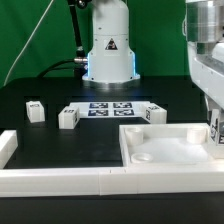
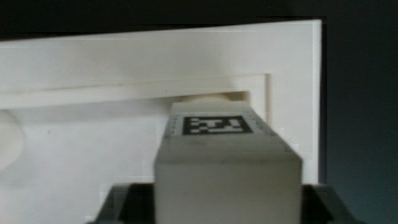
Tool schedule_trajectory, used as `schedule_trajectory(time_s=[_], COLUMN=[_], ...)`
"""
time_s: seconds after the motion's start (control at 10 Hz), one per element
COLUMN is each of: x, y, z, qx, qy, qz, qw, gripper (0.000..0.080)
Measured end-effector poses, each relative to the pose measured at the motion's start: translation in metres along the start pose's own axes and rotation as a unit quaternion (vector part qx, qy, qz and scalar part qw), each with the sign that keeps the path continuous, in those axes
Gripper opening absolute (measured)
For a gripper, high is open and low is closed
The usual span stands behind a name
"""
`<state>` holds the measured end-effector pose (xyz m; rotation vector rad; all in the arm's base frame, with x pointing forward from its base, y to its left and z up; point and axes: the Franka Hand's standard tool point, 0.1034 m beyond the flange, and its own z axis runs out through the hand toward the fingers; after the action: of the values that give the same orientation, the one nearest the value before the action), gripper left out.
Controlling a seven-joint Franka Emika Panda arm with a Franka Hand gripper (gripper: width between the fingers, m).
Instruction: Assemble one leg
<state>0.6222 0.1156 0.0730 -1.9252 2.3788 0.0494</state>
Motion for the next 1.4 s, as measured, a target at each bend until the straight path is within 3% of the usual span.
schedule_trajectory(time_s=[0.1, 0.6, 0.7, 0.8, 1.0, 1.2, 1.4], x=[0.0008, 0.0013, 0.0014, 0.001, 0.001, -0.0013, -0.0034], y=[0.0, -0.0006, -0.0006, -0.0007, -0.0007, -0.0004, -0.0008], z=[0.0006, 0.0012, 0.0012, 0.0011, 0.0009, 0.0001, -0.0016], qx=[-0.002, -0.004, -0.004, -0.003, -0.002, -0.007, -0.025], qy=[-0.004, -0.02, -0.02, -0.02, -0.02, -0.022, -0.019], qz=[0.068, 0.081, 0.065, 0.054, -0.081, -0.202, -0.318], qw=[0.998, 0.997, 0.998, 0.998, 0.997, 0.979, 0.948], gripper=[0.0292, 0.0294, 0.0504, 0.0607, 0.0641, 0.0648, 0.0649])
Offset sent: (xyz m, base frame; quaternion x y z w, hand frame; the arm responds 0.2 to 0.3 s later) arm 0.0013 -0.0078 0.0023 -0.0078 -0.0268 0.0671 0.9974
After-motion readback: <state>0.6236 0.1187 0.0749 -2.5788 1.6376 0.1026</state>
